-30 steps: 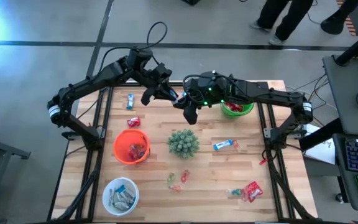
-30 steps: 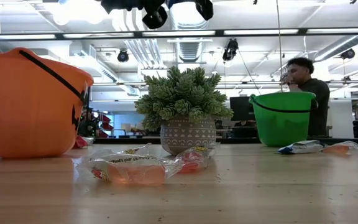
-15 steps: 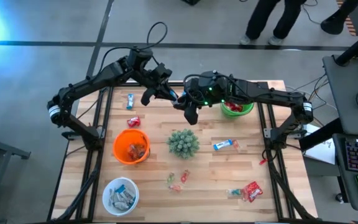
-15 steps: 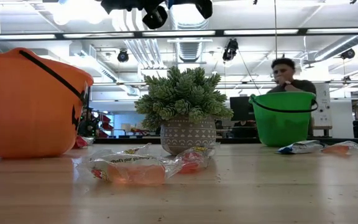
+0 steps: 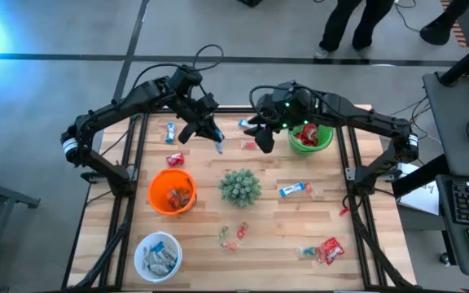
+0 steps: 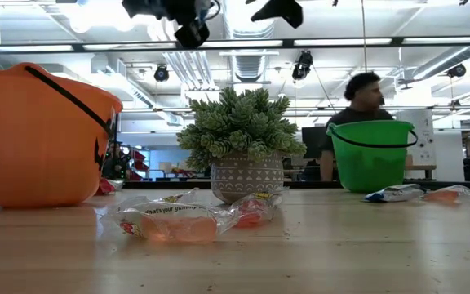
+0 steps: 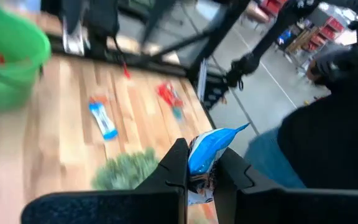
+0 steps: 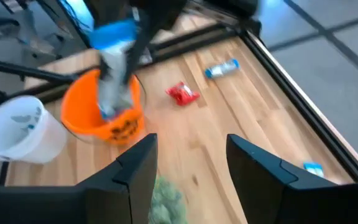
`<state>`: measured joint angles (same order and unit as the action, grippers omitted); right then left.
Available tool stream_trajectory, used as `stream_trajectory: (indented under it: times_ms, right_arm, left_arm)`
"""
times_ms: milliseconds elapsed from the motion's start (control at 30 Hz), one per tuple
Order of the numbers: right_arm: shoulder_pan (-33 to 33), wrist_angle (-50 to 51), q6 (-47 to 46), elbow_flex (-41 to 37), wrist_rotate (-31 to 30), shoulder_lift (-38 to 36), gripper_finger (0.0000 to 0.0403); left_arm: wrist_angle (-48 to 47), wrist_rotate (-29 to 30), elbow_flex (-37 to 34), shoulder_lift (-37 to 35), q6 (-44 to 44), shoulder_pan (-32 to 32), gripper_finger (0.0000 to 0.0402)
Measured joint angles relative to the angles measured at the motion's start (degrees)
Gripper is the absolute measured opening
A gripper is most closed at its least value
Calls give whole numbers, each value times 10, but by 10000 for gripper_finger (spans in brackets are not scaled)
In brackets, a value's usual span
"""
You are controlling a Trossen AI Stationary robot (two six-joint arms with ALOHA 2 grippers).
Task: Sort candy
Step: Put the white chocolate into the white bucket
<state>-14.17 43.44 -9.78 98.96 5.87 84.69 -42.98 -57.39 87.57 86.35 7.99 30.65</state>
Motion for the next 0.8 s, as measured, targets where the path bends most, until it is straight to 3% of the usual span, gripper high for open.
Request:
stream_trajectory:
  times_ms: [167,467,800]
  right_arm:
    - [-19,60,0,0,0,-3,183]
    - [-42,109,-2,-7,-5,-3,183]
    - [-52,136,-3,-8,-44,-3,183]
  left_arm:
    - [-133,5,22,-1,59,0,10]
    - [-347,79,84,-1,119,0,10]
    - [-411,213,97,-47,90,-6,10]
